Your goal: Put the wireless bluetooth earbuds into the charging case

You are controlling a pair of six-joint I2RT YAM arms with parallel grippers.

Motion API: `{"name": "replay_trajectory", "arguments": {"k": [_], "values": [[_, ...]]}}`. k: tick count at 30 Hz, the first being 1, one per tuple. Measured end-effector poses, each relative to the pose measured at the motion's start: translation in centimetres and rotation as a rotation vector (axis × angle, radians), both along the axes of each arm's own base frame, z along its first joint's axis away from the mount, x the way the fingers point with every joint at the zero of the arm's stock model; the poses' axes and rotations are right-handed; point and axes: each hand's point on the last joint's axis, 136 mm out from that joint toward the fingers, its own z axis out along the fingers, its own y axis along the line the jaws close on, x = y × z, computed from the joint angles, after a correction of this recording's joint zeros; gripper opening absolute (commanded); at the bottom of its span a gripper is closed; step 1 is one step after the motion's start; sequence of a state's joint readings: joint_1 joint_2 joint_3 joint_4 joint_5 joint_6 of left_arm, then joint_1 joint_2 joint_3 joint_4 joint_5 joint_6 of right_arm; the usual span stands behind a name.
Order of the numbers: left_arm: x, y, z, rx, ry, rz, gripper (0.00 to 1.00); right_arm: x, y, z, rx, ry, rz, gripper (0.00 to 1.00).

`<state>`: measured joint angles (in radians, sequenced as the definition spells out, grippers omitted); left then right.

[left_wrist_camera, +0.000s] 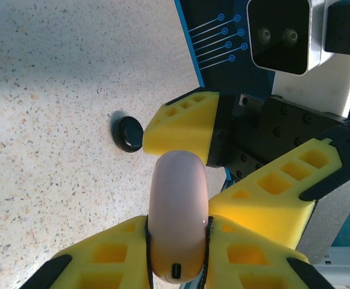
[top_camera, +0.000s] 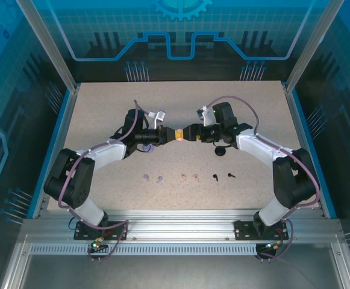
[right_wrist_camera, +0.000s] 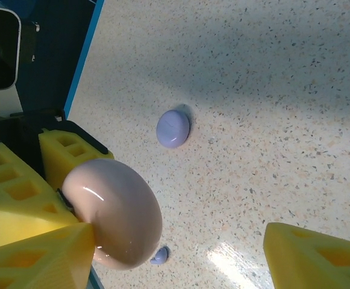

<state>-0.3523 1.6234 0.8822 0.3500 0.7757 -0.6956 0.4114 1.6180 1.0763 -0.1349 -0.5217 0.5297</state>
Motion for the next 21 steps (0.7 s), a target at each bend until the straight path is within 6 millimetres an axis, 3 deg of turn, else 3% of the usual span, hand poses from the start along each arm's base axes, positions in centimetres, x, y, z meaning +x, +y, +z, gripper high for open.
{"name": "replay_trajectory", "arguments": {"k": [5,11,16,21], "values": [[-0.1,0.2,-0.2,0.008,0.008,0.002,0.0,0.3,-0.8,-1.4,-0.006,0.025,-0.022,0.7],[-0.3,0.1,1.1,-0.005,-0.031,-0.009,0.0,0.4,-2.1,-3.3,-0.042,0.07,-0.06,0.68],[-0.3,0.1,1.3,-0.007,-0.038,-0.009,0.0,-0.3,-2.6,-2.8,-0.034,0.064,-0.062,0.68],[-0.2,0.1,1.4,-0.008,-0.042,-0.01,0.0,-1.4,-2.4,-0.5,0.029,0.041,-0.042,0.65]]}}
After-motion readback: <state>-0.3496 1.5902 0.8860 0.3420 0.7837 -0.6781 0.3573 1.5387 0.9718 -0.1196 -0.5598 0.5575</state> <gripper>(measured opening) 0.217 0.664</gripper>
